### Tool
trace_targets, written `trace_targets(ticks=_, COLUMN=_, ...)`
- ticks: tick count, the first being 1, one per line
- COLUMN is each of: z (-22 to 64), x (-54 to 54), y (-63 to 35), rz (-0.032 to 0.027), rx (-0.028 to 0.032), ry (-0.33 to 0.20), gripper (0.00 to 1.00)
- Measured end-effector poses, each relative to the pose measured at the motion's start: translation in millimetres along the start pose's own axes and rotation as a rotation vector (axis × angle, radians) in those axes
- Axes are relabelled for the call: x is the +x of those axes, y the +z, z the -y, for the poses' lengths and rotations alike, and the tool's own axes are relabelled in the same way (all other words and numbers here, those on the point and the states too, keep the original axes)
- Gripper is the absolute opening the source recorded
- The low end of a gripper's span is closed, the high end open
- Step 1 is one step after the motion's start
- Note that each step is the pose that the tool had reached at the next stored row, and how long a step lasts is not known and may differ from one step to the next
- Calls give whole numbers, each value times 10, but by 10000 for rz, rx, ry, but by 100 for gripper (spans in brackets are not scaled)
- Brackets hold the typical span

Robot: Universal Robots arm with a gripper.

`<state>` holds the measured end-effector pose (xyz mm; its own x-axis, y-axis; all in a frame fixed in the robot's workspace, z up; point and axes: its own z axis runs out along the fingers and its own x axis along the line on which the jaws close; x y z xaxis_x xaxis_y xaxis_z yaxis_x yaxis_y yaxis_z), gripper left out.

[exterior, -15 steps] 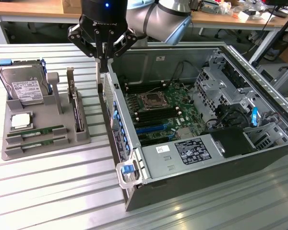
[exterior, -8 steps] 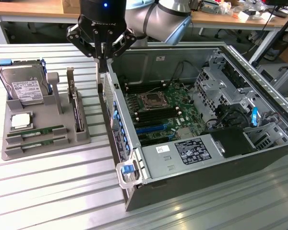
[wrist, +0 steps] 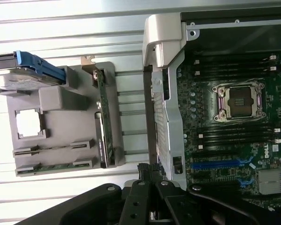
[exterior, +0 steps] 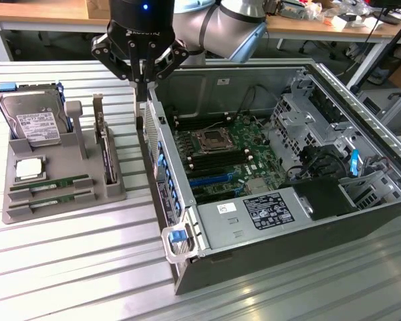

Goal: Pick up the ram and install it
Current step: 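Reach for the ram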

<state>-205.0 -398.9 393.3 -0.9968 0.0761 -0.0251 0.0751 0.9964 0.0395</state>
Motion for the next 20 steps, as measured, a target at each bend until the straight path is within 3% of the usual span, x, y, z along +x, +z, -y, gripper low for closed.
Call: trace_targets(ticks=20, z=8, x=102, y=-3, rz=1, rx=11, ry=-1, gripper=11)
